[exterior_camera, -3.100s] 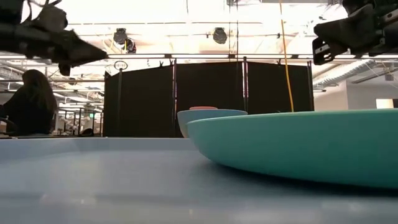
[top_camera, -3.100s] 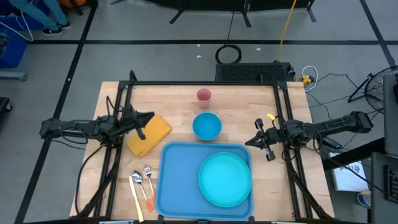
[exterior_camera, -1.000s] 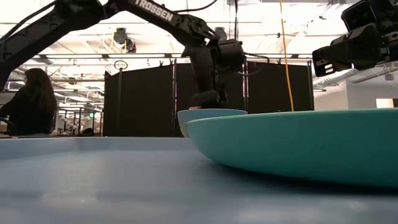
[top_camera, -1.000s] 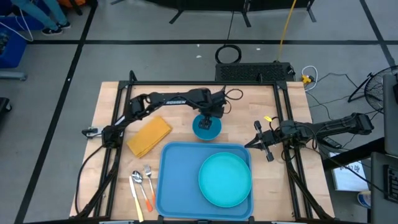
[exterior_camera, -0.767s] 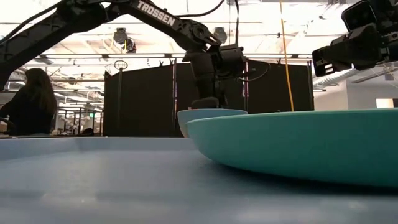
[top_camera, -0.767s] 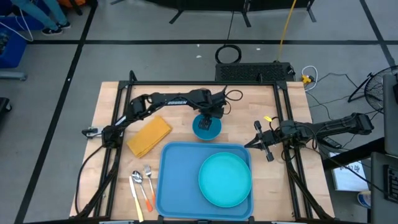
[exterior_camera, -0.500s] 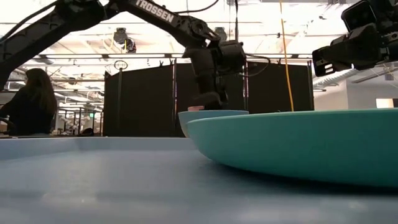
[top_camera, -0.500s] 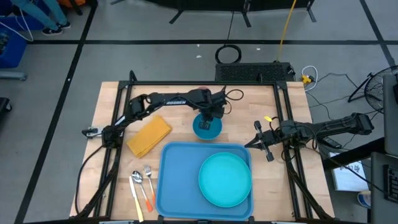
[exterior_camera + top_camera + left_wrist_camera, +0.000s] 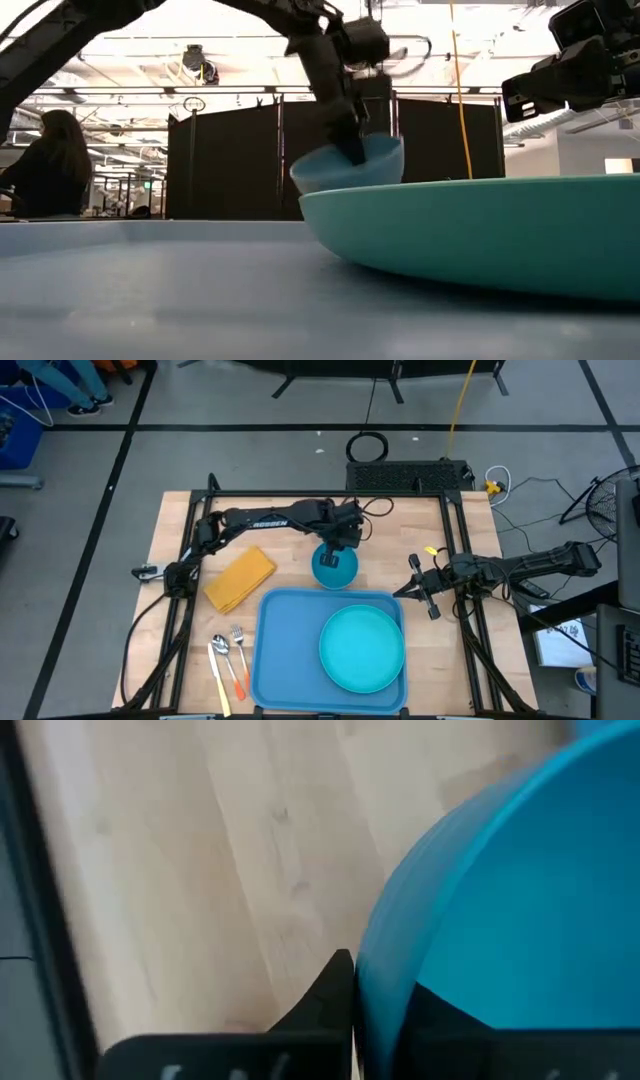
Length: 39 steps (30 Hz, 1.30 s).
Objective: Set up tray
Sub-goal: Put the blue bowl on the light blue plate
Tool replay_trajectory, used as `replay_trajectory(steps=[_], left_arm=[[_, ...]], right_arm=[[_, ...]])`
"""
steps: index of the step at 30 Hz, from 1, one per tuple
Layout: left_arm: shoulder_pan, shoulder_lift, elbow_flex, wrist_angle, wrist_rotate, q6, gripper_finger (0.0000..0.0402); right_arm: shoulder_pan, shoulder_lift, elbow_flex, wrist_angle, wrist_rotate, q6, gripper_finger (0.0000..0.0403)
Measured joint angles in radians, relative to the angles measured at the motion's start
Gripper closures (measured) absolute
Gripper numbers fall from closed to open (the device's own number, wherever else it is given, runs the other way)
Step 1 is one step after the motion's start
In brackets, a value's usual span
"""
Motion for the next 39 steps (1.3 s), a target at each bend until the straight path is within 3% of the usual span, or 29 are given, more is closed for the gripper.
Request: replay_trajectory(steps=[7,13,20,29,39], left_arm=[[-0.072,-0.111,0.002,-0.03,0.006,-0.112,0.0392],[-0.208,-0.116,0.003,-0.024,0.046,-0.257,0.0392],[-0.331,-0.08,0.003,0.147,0.065,-0.515,0.0392],[-0.36,0.026,0.003,0.217,0.016,-0.707,0.0392],[-0.373,0.09,0.003,0.162,0.048,-0.731,0.0392]], right_arm=[[0.0,0.0,0.0,0.0,-0.002,0.0,0.0403],[0.0,0.0,0.0,0.008,-0.001,-0.002,0.0403],[0.0,0.0,0.0,0.047,-0.001,0.0,0.0403],[0.0,0.012,0.0,0.072,0.0,0.004,0.0403],[0.0,0.017,0.0,0.074,0.0,-0.001,0.0403]])
